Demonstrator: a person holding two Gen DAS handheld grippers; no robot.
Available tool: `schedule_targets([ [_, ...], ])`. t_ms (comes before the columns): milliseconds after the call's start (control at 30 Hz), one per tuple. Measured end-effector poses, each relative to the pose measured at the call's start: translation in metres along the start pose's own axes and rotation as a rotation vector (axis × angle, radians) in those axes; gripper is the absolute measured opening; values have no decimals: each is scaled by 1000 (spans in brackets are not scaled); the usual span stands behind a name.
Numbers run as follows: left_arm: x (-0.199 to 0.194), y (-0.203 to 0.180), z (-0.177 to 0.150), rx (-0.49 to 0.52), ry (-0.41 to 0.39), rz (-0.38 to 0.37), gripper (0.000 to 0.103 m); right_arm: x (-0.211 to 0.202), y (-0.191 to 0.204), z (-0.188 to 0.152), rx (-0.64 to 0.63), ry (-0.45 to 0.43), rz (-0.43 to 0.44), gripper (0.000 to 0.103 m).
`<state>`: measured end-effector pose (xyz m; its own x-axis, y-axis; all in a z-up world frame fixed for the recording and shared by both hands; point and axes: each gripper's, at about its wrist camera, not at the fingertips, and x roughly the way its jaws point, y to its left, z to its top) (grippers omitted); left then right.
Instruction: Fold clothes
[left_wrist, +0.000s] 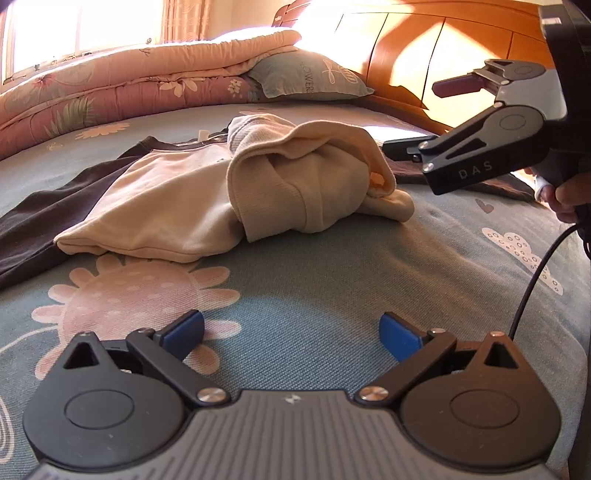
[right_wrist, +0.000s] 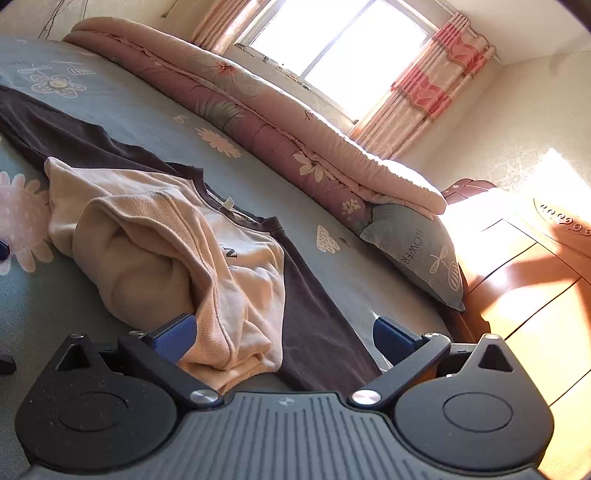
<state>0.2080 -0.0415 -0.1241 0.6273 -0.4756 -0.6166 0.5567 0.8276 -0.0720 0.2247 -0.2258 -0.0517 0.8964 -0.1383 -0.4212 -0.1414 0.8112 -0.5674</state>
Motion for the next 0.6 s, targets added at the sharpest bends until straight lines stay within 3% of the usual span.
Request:
schedule_targets([
  [200,-1,3,0,-8,-3,-9,101,33,12,18,55,42,9,103],
  [367,-1,3,0,-14,-8,-18,101,51,28,2,-63,100,-131,103],
  [600,-1,4,-1,-16,-10,-23,102,54,58,2,-213,65,-149,103],
])
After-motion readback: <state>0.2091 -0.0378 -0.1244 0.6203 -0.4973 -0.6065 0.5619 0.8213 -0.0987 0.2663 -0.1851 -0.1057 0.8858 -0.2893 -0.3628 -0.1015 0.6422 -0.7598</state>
